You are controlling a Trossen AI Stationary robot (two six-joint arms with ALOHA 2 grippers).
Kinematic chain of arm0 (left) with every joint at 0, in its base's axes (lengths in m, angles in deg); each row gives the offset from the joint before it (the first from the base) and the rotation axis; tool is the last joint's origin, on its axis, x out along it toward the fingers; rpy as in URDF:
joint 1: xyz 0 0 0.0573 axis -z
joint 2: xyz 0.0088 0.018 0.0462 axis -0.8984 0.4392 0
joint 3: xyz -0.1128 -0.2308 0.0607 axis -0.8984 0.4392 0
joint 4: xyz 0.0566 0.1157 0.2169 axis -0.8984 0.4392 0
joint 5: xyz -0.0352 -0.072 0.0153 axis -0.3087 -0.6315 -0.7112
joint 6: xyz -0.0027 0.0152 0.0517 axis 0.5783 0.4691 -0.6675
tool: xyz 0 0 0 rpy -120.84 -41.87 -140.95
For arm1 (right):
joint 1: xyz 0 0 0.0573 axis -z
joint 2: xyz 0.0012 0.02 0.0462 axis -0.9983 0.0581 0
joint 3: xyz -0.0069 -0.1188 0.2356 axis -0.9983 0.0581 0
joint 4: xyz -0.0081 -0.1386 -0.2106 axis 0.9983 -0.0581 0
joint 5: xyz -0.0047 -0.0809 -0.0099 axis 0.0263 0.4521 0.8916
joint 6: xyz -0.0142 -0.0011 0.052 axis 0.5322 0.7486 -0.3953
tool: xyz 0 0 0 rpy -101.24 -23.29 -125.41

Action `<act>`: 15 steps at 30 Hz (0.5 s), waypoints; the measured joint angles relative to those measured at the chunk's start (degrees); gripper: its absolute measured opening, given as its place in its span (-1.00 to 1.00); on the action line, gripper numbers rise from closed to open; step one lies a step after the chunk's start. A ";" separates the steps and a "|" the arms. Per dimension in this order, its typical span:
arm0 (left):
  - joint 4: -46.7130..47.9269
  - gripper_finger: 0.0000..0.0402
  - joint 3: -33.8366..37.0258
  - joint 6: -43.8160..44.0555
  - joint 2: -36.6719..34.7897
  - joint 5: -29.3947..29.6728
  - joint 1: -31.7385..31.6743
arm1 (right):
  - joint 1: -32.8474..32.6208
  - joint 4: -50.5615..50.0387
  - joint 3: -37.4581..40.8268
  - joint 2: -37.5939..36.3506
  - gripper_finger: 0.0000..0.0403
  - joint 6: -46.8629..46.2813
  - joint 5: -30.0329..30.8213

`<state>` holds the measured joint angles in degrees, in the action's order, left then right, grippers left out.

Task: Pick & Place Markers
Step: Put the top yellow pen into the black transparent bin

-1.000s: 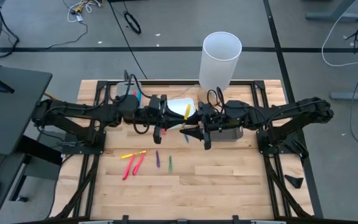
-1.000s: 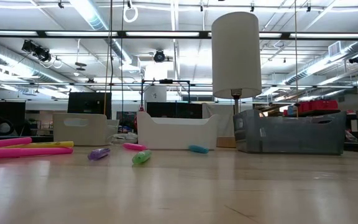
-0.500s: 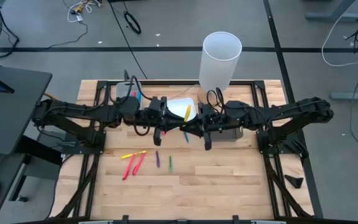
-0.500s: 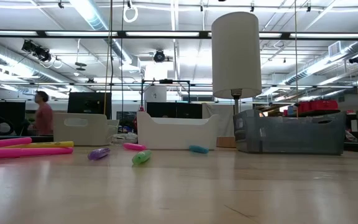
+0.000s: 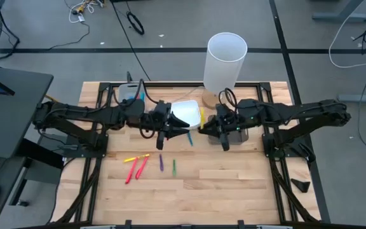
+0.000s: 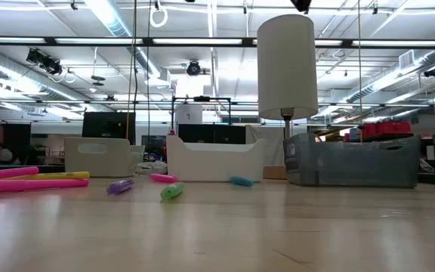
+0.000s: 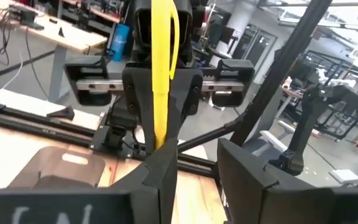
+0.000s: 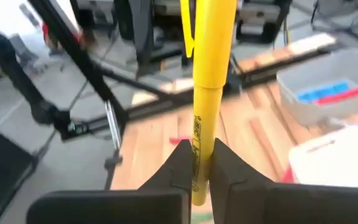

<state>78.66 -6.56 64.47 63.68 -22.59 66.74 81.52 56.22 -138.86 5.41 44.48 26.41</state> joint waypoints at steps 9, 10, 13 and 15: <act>4.00 -0.40 0.00 3.77 0.00 -0.10 0.11 | 4.99 -15.02 0.00 -1.11 -0.92 2.71 -10.22; 4.27 -0.40 0.00 3.93 0.00 -0.13 0.11 | 5.37 -16.63 0.00 -1.11 -0.92 3.28 -11.17; 4.62 -0.40 0.00 4.30 0.00 -0.13 0.09 | 6.49 -23.60 -0.43 -1.07 -0.92 5.14 -12.77; 4.69 -0.39 0.00 4.30 0.00 -0.11 0.07 | 7.15 -29.52 -2.23 -0.59 -0.92 7.37 -12.82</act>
<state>83.34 -6.56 68.77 63.68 -22.70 66.80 88.68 26.71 -141.09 4.83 51.85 13.59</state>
